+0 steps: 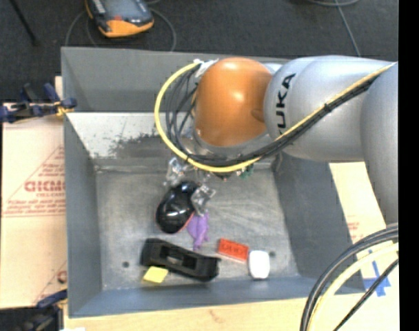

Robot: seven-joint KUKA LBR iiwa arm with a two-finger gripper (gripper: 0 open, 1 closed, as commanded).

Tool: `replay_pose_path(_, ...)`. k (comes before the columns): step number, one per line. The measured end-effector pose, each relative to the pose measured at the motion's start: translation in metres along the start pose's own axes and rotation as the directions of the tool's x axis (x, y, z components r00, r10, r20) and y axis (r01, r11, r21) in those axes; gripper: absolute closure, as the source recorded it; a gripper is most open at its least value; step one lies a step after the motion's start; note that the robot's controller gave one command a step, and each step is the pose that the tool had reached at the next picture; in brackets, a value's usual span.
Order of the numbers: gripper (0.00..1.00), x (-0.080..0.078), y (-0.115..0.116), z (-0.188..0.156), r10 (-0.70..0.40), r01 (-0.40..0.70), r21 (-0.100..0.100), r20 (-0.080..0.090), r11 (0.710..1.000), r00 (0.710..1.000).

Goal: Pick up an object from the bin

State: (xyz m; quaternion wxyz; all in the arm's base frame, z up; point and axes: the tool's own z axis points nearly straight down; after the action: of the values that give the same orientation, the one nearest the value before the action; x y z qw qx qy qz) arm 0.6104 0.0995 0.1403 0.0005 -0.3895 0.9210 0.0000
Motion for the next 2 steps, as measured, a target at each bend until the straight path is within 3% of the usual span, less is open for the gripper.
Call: replay_pose_path(2,1.00,-0.0008,-0.0011,-0.0178,0.002,-0.002,0.003,0.003,1.000,1.000)
